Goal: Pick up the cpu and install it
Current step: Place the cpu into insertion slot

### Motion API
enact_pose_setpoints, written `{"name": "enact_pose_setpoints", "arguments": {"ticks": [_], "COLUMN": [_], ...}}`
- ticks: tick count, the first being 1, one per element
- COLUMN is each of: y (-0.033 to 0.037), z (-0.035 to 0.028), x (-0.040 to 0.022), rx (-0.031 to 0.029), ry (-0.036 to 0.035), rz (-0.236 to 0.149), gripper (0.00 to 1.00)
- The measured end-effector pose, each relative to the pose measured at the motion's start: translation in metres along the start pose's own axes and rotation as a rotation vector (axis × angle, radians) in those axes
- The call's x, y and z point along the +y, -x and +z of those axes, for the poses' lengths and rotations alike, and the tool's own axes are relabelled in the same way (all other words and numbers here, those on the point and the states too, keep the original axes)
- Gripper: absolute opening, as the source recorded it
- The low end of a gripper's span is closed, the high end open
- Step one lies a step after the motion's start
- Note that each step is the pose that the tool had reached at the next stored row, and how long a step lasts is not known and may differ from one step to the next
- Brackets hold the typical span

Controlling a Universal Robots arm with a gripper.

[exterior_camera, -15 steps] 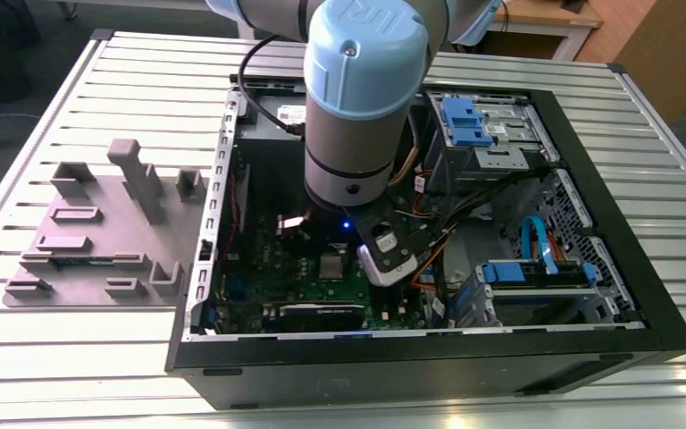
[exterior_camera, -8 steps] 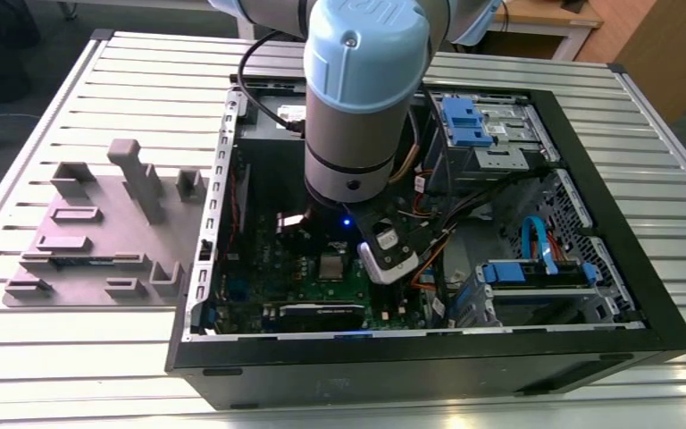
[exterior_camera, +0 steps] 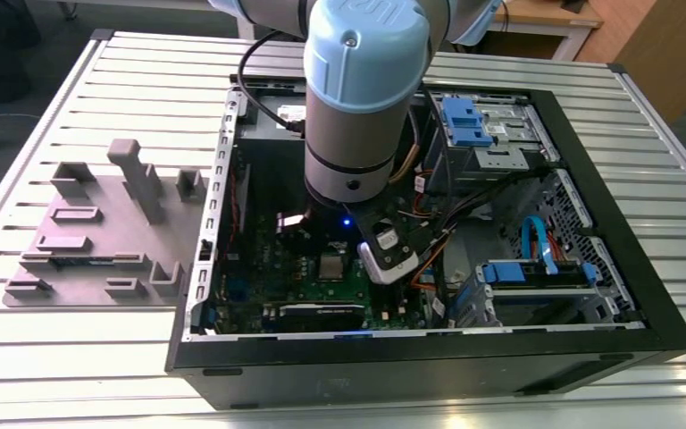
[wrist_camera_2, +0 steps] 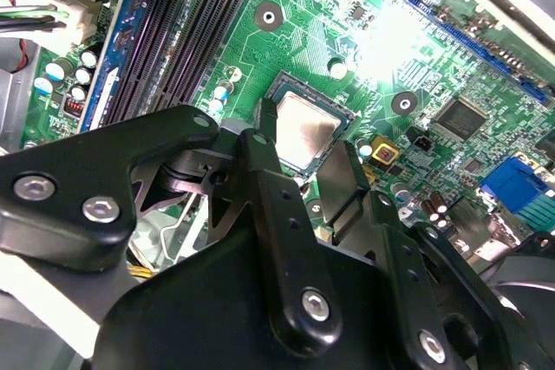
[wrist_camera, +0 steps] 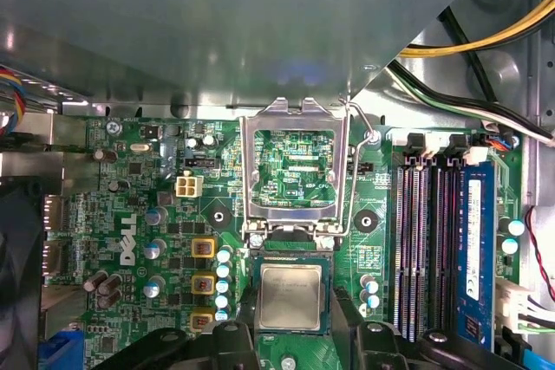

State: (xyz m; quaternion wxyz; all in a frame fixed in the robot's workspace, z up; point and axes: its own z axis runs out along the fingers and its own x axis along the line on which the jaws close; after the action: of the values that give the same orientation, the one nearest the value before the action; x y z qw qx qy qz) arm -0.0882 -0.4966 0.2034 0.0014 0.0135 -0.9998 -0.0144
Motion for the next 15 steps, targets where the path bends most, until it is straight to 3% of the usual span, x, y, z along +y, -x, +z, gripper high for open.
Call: {"name": "enact_pose_setpoints", "arguments": {"ticks": [5,10,11,13,15], "y": [0.0,0.0,0.0,0.0,0.0], "z": [0.0,0.0,0.0,0.0,0.0], "x": [0.0,0.0,0.0,0.0,0.0], "rx": [0.0,0.0,0.0,0.0,0.0], "ry": [-0.0002,-0.0004,-0.0004,-0.0004,-0.0005], "rz": [0.0,0.0,0.0,0.0,0.0], "gripper": [0.45,0.2,0.2,0.11,0.11]}}
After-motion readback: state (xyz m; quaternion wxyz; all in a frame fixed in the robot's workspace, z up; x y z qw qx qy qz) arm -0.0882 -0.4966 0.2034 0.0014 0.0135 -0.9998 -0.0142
